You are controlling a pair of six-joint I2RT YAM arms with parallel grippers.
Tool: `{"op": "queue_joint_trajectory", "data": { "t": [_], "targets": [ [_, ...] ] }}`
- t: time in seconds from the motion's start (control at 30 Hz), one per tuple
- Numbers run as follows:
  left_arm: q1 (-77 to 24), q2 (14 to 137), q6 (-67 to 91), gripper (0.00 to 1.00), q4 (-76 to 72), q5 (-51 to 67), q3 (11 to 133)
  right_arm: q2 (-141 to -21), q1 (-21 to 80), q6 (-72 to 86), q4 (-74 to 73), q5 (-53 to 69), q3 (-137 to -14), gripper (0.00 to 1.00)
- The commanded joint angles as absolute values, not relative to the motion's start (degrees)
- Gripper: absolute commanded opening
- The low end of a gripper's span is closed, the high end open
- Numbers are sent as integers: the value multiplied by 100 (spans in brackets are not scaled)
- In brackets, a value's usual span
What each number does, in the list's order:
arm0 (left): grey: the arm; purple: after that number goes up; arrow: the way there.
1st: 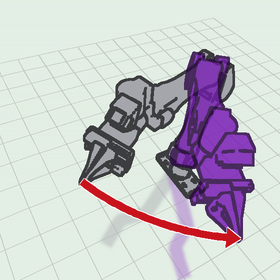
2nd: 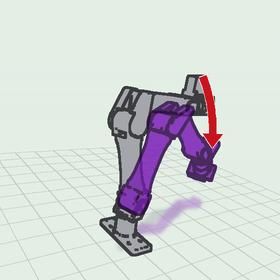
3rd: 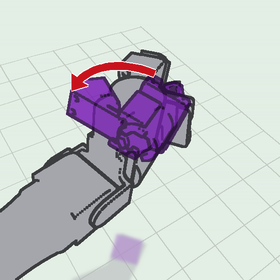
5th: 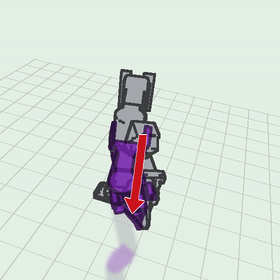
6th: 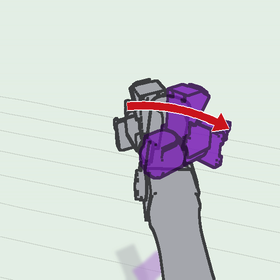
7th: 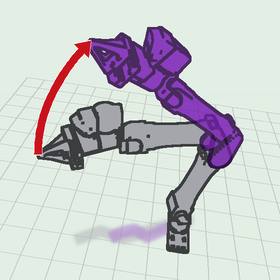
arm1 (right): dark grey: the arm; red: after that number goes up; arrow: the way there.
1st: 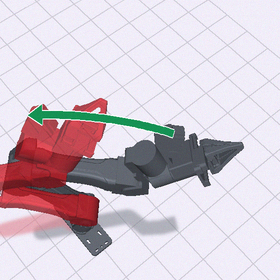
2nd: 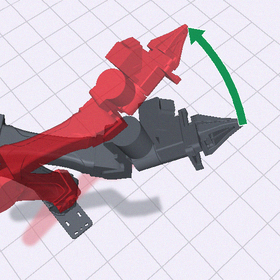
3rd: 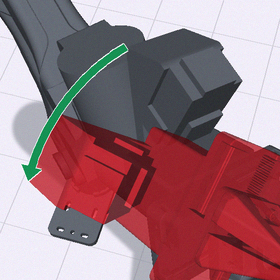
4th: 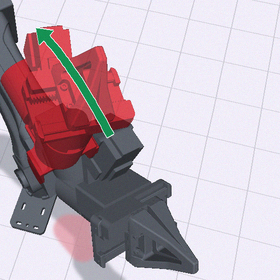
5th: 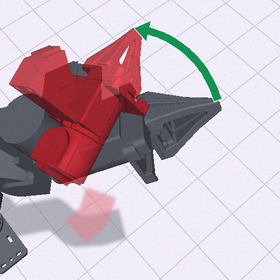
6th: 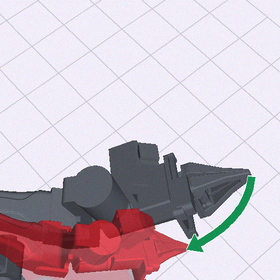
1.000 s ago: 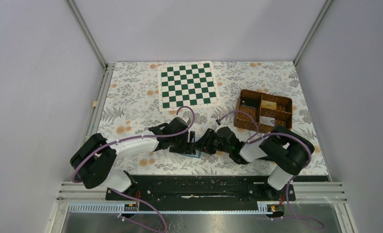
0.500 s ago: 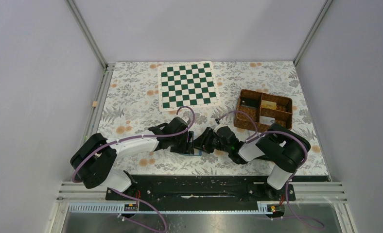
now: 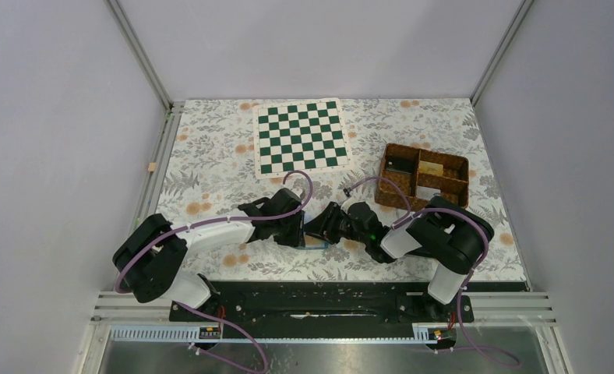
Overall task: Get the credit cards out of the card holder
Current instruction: Open the card holder at the center of the board.
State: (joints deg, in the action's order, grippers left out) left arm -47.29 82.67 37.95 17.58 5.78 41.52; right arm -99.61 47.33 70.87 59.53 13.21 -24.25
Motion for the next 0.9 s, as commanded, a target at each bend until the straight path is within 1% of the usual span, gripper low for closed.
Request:
{"op": "queue_joint_trajectory", "data": {
  "t": [0.0, 0.1, 0.2, 0.37, 0.47, 0.57, 0.63, 0.87],
  "targets": [
    [-4704, 8170, 3744, 22, 1632, 439, 4127, -9851, 4712, 7037, 6213, 1381, -2342, 44],
    [-4706, 8133, 3709, 20, 1641, 467, 4114, -9692, 4677, 6953, 6057, 1307, -2245, 44],
    [-4709, 8088, 3717, 19, 1592, 567, 4071, -9446, 4665, 6779, 5543, 1149, -2195, 43],
    [-4696, 8035, 3757, 18, 1507, 740, 4007, -9120, 4658, 6567, 5144, 1003, -2128, 39],
    [-4695, 8003, 3760, 18, 1494, 845, 3999, -8992, 4658, 6420, 4759, 921, -2176, 33],
    [-4702, 7922, 3805, 18, 1477, 943, 3988, -8944, 4658, 6316, 4477, 846, -2203, 21],
    [-4699, 7862, 3842, 18, 1445, 987, 3969, -8939, 4658, 6294, 4379, 823, -2214, 18],
    [-4661, 7893, 3930, 19, 1256, 1175, 3894, -8993, 4658, 6260, 4170, 750, -2366, 18]
  ]
}}
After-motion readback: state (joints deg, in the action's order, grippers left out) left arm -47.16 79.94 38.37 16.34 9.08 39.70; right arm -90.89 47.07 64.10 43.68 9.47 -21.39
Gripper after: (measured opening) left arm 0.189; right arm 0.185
